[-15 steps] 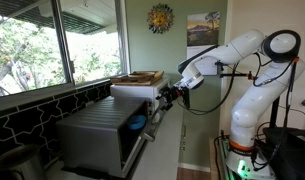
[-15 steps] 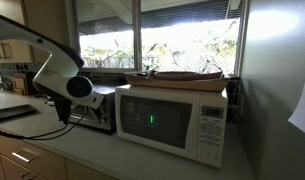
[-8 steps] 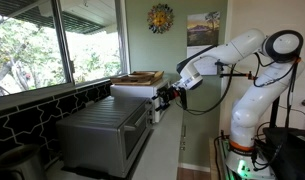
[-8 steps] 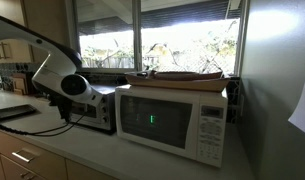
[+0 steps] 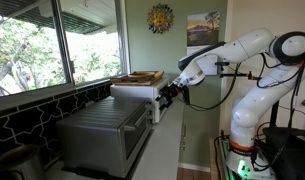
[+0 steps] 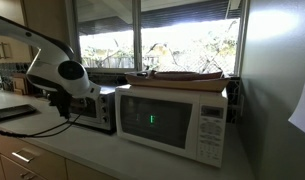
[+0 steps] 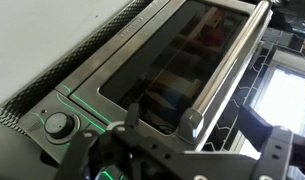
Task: Open the toaster oven and put the blue bowl in the oven then close the oven door
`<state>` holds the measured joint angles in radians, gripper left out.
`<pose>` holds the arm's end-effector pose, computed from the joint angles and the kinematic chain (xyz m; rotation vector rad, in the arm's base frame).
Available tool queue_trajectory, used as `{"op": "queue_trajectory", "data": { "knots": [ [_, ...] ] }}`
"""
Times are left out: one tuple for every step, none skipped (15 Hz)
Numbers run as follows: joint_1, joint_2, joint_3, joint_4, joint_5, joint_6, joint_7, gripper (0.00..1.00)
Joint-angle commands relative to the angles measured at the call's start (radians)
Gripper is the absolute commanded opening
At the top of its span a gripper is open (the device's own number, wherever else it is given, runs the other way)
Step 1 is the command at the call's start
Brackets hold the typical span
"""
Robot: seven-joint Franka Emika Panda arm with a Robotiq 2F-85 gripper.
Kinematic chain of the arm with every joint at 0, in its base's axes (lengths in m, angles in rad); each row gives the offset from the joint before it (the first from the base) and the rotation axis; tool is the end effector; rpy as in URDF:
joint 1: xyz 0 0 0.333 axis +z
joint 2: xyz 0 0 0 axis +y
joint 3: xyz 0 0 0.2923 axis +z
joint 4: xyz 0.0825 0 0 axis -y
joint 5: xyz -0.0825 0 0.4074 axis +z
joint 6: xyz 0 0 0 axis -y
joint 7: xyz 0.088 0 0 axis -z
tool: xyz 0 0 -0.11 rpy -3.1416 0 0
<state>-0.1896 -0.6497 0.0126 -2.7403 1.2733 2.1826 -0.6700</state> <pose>0.3955 -0.0328 0.4074 -2.1333 0.2823 -0.5973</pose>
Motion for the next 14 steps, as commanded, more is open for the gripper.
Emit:
{"op": "queue_trajectory", "data": {
  "knots": [
    [-0.011,-0.142,-0.016,-0.026,-0.197,-0.026,0.154,1.0],
    [-0.077,-0.176,0.032,-0.026,-0.221,-0.068,0.178,1.0],
    [-0.087,-0.218,0.028,-0.027,-0.257,-0.097,0.2,1.0],
    [-0.105,-0.257,0.027,-0.028,-0.296,-0.138,0.222,1.0],
    [-0.124,-0.298,0.025,-0.028,-0.334,-0.186,0.243,1.0],
    [-0.138,-0.341,0.017,-0.029,-0.365,-0.237,0.252,1.0],
    [-0.156,-0.382,0.013,-0.028,-0.406,-0.291,0.267,1.0],
    [-0.17,-0.423,0.007,-0.03,-0.436,-0.339,0.274,1.0],
    [-0.183,-0.462,0.001,-0.029,-0.468,-0.39,0.281,1.0],
    [-0.194,-0.498,-0.005,-0.027,-0.493,-0.436,0.285,1.0],
    [-0.202,-0.535,-0.013,-0.026,-0.513,-0.476,0.285,1.0],
    [-0.211,-0.569,-0.02,-0.026,-0.532,-0.514,0.288,1.0],
    [-0.218,-0.597,-0.027,-0.026,-0.548,-0.545,0.292,1.0],
    [-0.113,-0.511,-0.056,-0.006,-0.548,-0.437,0.306,1.0]
  ]
}}
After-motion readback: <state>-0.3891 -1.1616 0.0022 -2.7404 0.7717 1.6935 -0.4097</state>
